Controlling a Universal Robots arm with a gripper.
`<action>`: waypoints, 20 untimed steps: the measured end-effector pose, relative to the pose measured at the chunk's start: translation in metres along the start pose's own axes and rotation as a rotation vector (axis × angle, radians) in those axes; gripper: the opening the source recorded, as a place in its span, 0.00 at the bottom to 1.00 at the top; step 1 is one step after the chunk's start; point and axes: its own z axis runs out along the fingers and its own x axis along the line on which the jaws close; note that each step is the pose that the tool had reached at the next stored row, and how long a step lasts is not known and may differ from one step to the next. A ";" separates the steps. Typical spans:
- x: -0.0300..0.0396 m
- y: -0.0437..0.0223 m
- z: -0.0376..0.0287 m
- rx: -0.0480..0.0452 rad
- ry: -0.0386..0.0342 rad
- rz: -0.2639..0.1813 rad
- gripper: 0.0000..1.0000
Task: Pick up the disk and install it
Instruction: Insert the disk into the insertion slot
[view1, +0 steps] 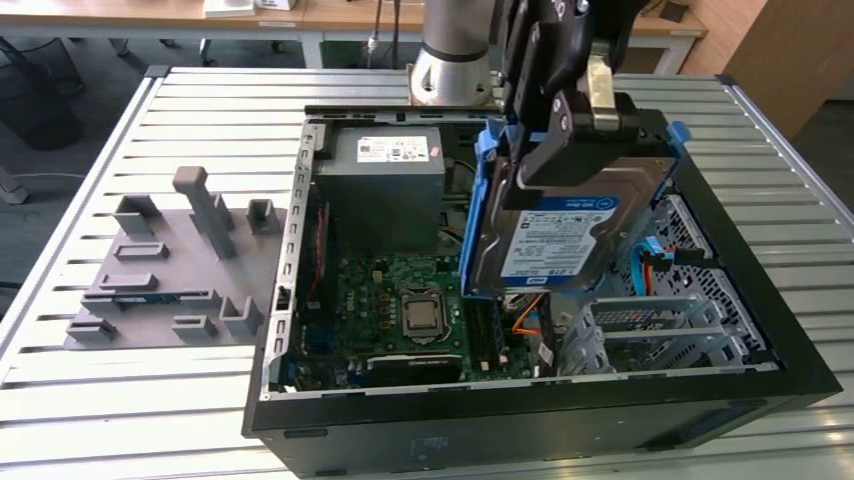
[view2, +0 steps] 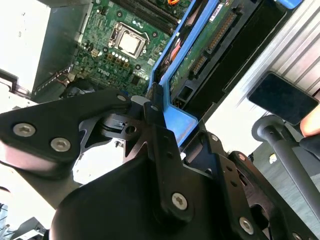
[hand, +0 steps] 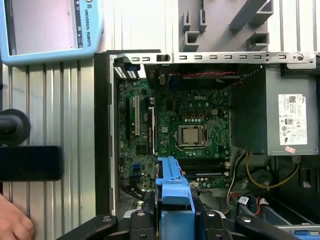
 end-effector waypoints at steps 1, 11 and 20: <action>0.0004 -0.0029 0.0003 0.0000 -0.0001 0.000 0.36; 0.0039 -0.0266 0.0022 0.0000 0.0000 0.000 0.36; 0.0110 -0.0367 0.0033 0.0000 0.0001 0.000 0.36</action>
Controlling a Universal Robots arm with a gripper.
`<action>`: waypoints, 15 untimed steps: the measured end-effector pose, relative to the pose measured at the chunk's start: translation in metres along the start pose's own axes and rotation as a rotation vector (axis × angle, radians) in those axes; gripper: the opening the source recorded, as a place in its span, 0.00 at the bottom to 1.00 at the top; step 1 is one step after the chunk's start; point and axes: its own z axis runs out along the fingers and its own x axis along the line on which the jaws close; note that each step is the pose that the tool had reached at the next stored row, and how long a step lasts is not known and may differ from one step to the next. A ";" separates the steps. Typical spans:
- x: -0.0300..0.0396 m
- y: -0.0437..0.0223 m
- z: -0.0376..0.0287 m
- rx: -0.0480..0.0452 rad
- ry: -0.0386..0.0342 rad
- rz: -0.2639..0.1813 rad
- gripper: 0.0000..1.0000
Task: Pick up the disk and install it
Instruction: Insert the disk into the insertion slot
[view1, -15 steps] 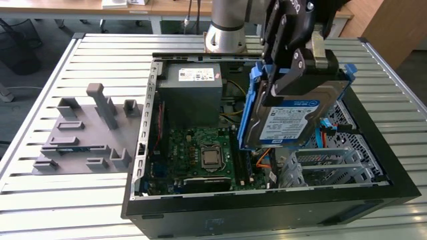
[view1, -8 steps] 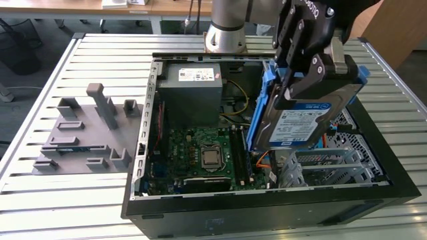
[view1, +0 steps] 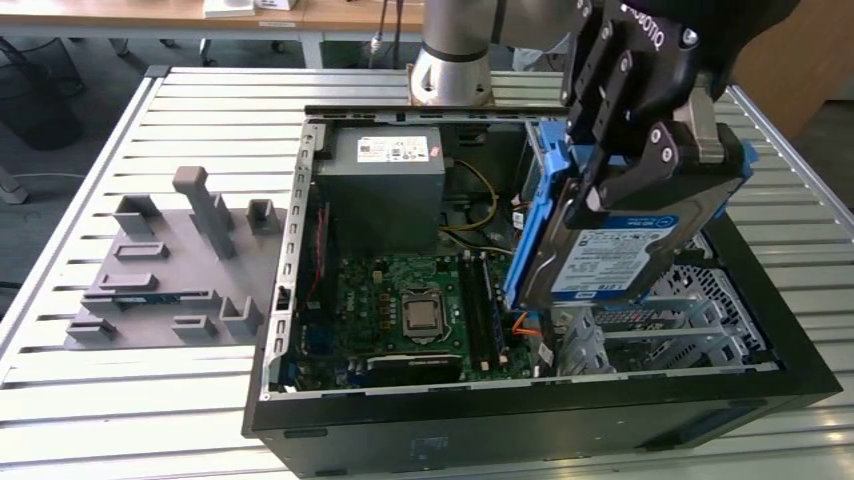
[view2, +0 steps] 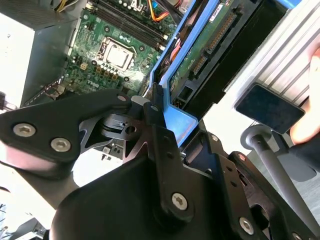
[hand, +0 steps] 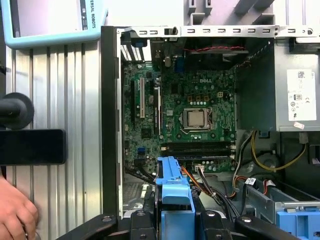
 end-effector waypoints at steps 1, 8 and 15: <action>0.0009 -0.0013 0.0001 0.0000 0.0000 0.000 0.36; 0.0062 -0.0130 0.0009 0.0000 -0.0001 0.000 0.36; 0.0090 -0.0265 0.0015 -0.0006 -0.0001 0.000 0.36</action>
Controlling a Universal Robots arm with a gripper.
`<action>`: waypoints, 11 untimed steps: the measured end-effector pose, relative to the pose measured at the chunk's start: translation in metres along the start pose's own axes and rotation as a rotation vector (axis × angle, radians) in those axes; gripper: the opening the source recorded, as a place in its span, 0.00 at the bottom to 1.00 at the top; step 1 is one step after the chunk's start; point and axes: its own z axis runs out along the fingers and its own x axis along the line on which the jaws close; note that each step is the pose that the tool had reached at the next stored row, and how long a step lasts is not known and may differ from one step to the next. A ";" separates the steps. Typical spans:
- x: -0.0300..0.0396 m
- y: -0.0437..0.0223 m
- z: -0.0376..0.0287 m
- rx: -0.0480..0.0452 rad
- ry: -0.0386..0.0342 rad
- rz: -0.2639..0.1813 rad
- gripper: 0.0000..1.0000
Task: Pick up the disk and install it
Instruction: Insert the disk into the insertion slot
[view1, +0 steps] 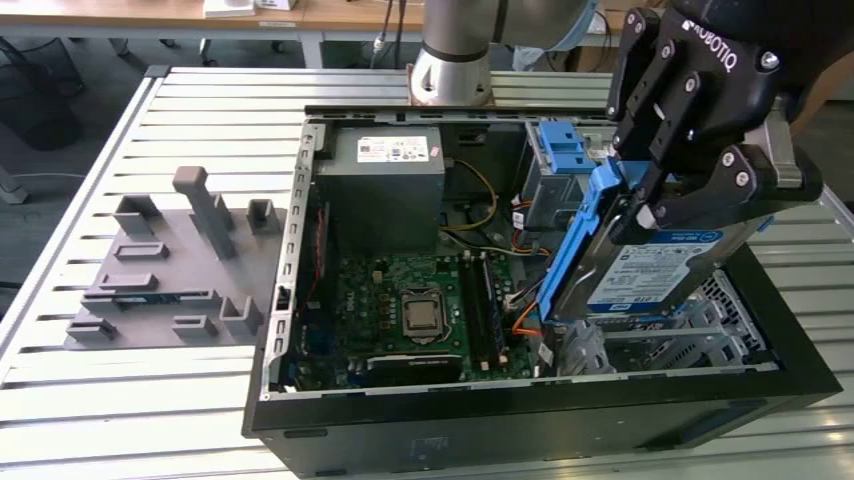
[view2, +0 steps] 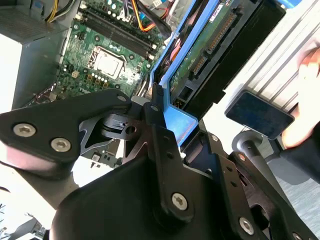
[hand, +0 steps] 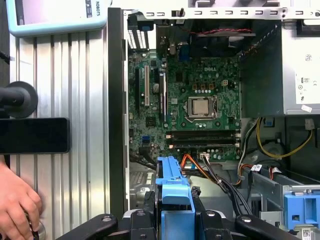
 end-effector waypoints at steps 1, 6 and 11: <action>0.0000 -0.0018 0.0001 -0.0001 -0.0001 0.000 0.36; 0.0002 -0.0118 0.0003 -0.0004 0.0001 0.000 0.36; 0.0002 -0.0145 0.0003 -0.0007 0.0001 0.000 0.36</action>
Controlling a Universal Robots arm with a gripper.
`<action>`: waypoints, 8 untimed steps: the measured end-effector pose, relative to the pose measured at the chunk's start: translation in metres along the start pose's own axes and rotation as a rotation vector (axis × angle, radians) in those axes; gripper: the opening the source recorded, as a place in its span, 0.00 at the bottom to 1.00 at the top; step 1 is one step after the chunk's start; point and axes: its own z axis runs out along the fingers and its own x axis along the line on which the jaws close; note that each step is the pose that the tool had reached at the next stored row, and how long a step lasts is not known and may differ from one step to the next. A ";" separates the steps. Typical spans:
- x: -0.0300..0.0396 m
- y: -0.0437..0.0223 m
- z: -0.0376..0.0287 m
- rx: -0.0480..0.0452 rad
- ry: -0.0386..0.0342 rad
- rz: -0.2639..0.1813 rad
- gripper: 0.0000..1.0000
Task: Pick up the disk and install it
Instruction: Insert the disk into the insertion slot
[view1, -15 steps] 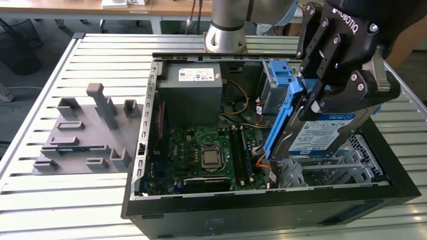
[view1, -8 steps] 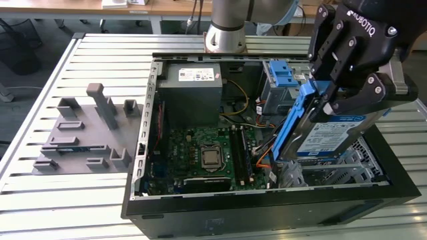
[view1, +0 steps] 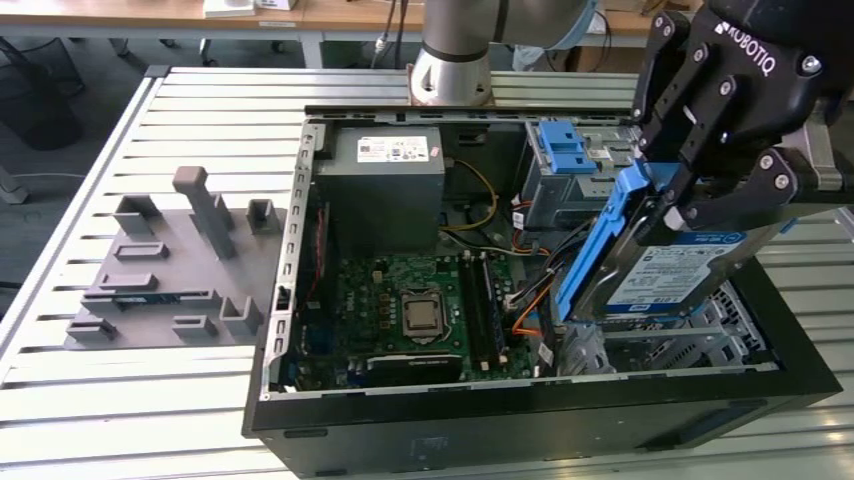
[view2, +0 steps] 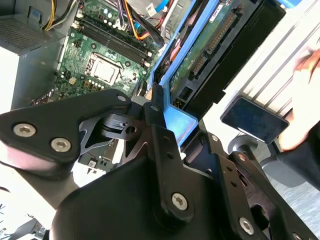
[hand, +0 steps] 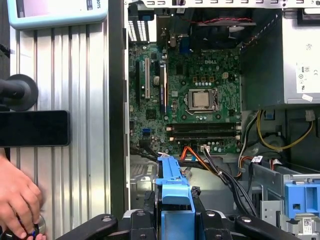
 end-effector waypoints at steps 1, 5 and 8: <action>0.0000 -0.0001 0.0001 0.0000 -0.0001 0.000 0.36; -0.0001 -0.0046 0.0004 0.0000 -0.0001 0.000 0.36; -0.0004 -0.0098 0.0009 0.0000 0.0000 0.000 0.36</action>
